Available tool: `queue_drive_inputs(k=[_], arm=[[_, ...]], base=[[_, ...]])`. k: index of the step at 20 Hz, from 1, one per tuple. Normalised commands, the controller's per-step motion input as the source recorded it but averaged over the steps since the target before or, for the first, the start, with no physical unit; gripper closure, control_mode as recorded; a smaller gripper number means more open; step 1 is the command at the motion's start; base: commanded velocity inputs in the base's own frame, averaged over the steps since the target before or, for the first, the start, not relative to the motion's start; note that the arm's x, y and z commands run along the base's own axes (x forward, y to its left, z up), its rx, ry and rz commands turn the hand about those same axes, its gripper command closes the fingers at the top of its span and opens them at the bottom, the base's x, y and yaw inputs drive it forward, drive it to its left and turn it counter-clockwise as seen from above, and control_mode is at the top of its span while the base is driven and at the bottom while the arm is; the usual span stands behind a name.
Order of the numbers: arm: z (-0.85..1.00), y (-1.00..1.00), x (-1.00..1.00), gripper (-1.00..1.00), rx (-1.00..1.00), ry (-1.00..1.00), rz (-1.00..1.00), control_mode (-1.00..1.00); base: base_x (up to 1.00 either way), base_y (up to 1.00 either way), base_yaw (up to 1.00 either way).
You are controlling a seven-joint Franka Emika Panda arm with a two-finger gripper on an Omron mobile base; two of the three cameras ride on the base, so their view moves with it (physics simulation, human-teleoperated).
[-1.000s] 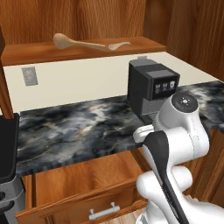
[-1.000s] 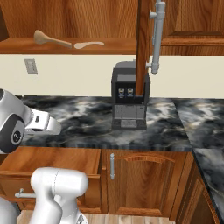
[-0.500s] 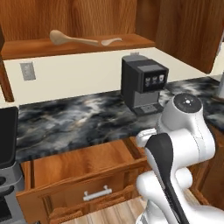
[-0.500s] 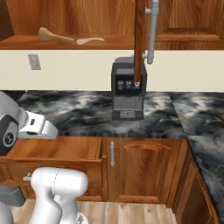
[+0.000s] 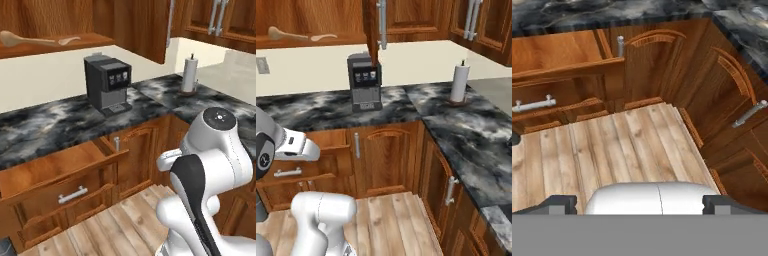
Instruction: Organize the utensils by type. Pick up the wooden spoons from the counter and place them in the open cabinet. Then pick up the metallic utensils from the counter and place them in the open drawer.
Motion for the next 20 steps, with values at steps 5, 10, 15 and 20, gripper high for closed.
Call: queue_drive_inputs(k=[5,10,15,20], arm=[[0.0,0.0,0.0,-1.0,0.0,0.0,0.0,1.0],[0.0,0.0,0.0,-1.0,0.0,0.0,0.0,1.0],[0.0,0.0,0.0,-1.0,0.0,0.0,0.0,1.0],[0.0,0.0,0.0,-1.0,0.0,0.0,0.0,1.0]], base=[[-0.21,0.08,-1.0],[-0.17,0.07,-1.0],[-0.04,0.06,-1.0],[0.0,0.08,-1.0]])
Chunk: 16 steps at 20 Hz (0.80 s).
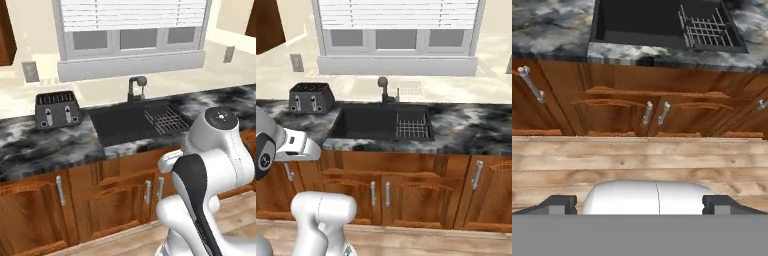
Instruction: Organize the utensils by type. Pick up the wooden spoons from the counter and place them in the open cabinet. Then pick up the metallic utensils from the counter and place them in the open drawer.
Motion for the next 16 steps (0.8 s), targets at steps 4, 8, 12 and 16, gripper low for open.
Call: queue_drive_inputs(k=[4,8,12,16], arm=[[0.0,0.0,0.0,-1.0,0.0,0.0,0.0,1.0],[0.0,0.0,0.0,-1.0,0.0,0.0,0.0,1.0],[0.0,0.0,0.0,-1.0,0.0,0.0,0.0,1.0],[0.0,0.0,0.0,-1.0,0.0,0.0,0.0,1.0]], base=[[0.0,0.03,-1.0],[-0.01,-0.09,-0.93],[0.0,-0.4,-0.83],[0.0,-0.5,-0.8]])
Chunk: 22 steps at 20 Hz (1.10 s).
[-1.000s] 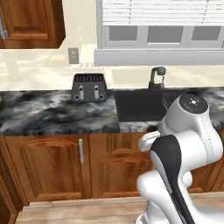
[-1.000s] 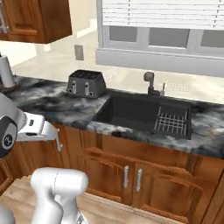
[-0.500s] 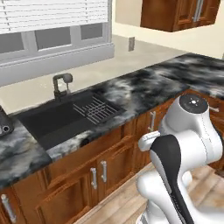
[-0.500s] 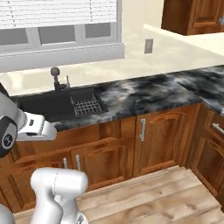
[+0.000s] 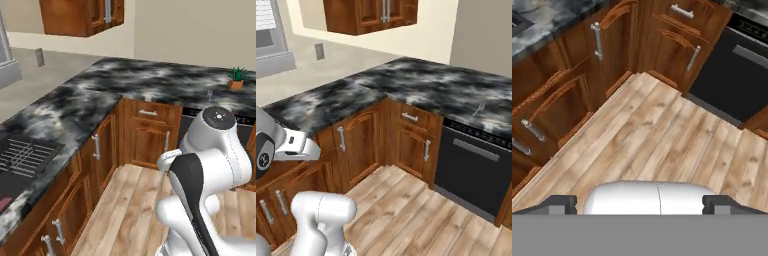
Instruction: Organize the utensils by type. Pick up the wooden spoons from the counter and place them in the open cabinet. Then pick up the metallic utensils from the counter and place them in the open drawer.
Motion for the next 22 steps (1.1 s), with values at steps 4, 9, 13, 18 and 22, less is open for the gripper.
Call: queue_drive_inputs(k=[4,9,13,18,22], arm=[[0.0,0.0,0.0,-1.0,0.0,0.0,0.0,1.0],[0.0,0.0,0.0,-1.0,0.0,0.0,0.0,1.0],[0.0,0.0,0.0,-1.0,0.0,0.0,0.0,1.0],[0.0,0.0,0.0,-1.0,0.0,0.0,0.0,1.0],[0.0,0.0,0.0,-1.0,0.0,0.0,0.0,1.0]], base=[[0.0,-0.63,-0.73],[0.0,-0.62,-0.74],[0.12,-0.52,-0.71],[0.4,-0.32,-0.51],[0.57,-0.04,0.04]])
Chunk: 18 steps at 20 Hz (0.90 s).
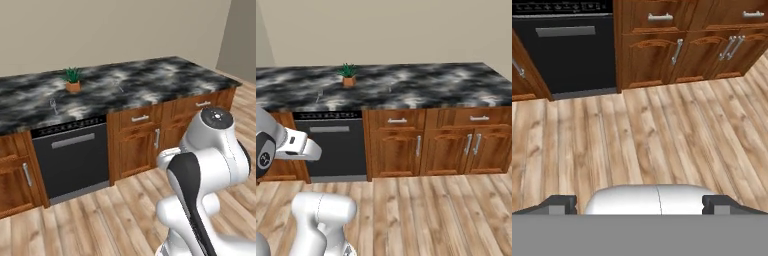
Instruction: Organize the utensils by type. Pick up the wooden spoons from the counter and place them in the open cabinet. Then pick up the metallic utensils from the counter and place them in the open drawer.
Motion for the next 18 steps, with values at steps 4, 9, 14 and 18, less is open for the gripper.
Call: queue_drive_inputs(k=[4,9,14,18], arm=[[0.0,0.0,0.0,-1.0,0.0,0.0,0.0,1.0],[0.0,0.0,0.0,-1.0,0.0,0.0,0.0,1.0],[0.0,0.0,0.0,-1.0,0.0,0.0,0.0,1.0],[0.0,0.0,0.0,-1.0,0.0,0.0,0.0,1.0]], base=[[0.69,-0.05,0.22],[0.73,-0.11,0.25],[0.83,-0.14,0.29],[0.85,-0.09,0.18]])
